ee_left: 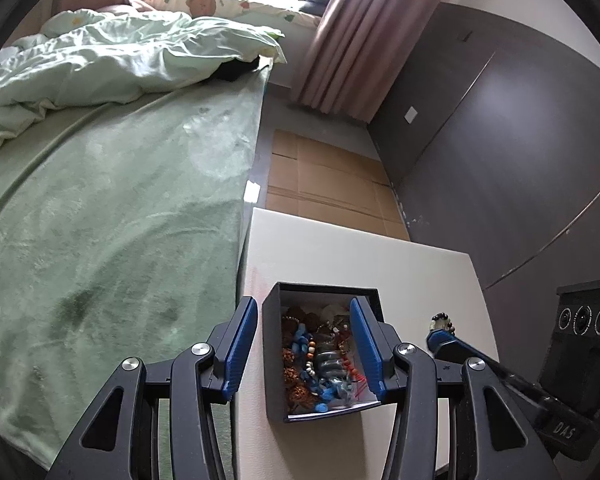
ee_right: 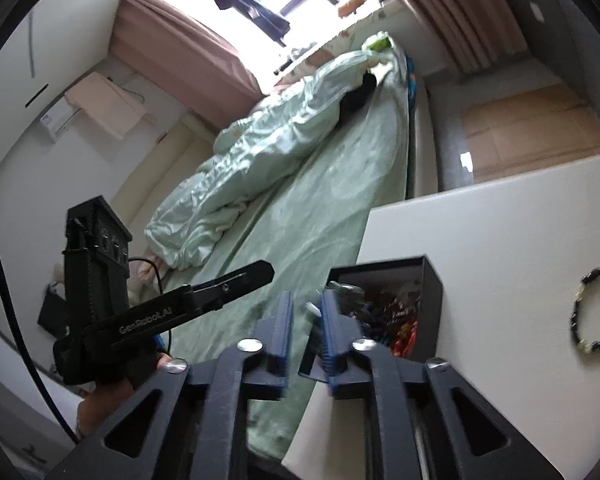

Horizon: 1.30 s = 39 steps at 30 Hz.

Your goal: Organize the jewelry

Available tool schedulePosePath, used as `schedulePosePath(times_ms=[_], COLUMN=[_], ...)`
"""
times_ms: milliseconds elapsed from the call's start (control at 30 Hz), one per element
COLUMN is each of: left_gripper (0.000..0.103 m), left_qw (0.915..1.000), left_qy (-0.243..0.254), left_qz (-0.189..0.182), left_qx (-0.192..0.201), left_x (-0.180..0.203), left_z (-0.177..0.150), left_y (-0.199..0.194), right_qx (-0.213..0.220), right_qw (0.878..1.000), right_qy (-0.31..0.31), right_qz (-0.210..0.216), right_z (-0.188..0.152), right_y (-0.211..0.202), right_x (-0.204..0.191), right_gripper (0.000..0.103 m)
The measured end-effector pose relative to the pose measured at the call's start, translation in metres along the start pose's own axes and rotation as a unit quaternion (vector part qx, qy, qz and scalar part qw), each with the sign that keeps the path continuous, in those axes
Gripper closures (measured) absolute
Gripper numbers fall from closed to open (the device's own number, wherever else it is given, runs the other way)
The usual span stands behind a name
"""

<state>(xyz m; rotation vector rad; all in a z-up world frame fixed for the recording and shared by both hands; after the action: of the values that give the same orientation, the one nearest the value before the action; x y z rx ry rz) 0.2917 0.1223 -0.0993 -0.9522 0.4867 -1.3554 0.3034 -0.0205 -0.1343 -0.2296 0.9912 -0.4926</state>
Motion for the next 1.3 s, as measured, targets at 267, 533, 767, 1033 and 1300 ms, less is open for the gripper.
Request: schedulePosePath(times_ms=[267,533,767,1033,1300], left_gripper=[0.041,0.033,0.033,0.033,0.033], left_qw=[0.9998,0.999,0.998,0.9966,0.9945], left_qy=[0.006,0.033,0.05,0.071,0.09], left_qz=[-0.017,-0.031,-0.037,-0.041,-0.051], left_qx=[0.0,0.003,0.0,-0.005,-0.017], left_x=[0.008,0.032,0.049,0.075,0.1], left_z=[-0.002,-0.005,-0.007,-0.014,-0.024], left_y=[-0.001,0.0,0.005,0.013,0.031], right_qx=[0.022,0.036,0.043,0.051,0.042], right_qw=[1.0,0.997,0.994,0.987,0.974], right_qy=[0.001,0.006,0.016,0.046,0.096], right_qz=[-0.021,-0.067,-0.104,-0.147,-0.2], right_z=[0.0,0.005,0.005,0.002,0.0], right_y=[-0.032,-0.073,-0.106,-0.131,-0.132], right_x=[0.006,0.026,0.047,0.073,0.117], right_gripper=[0.057,0.057,0.056,0.052,0.052])
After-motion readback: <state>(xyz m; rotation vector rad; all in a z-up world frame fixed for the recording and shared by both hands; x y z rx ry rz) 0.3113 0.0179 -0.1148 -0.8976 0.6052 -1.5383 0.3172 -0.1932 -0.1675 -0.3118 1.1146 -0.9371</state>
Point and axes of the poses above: each gripper's, at about its wrist camera, not at the fingertips, and y roughly the way its jaws point, x to its right, z to its top, the point moved 3 cm from there along y, roughly the way its jaws point, and after that the axes turned 9 degrees about z, right-handed, at the moved point
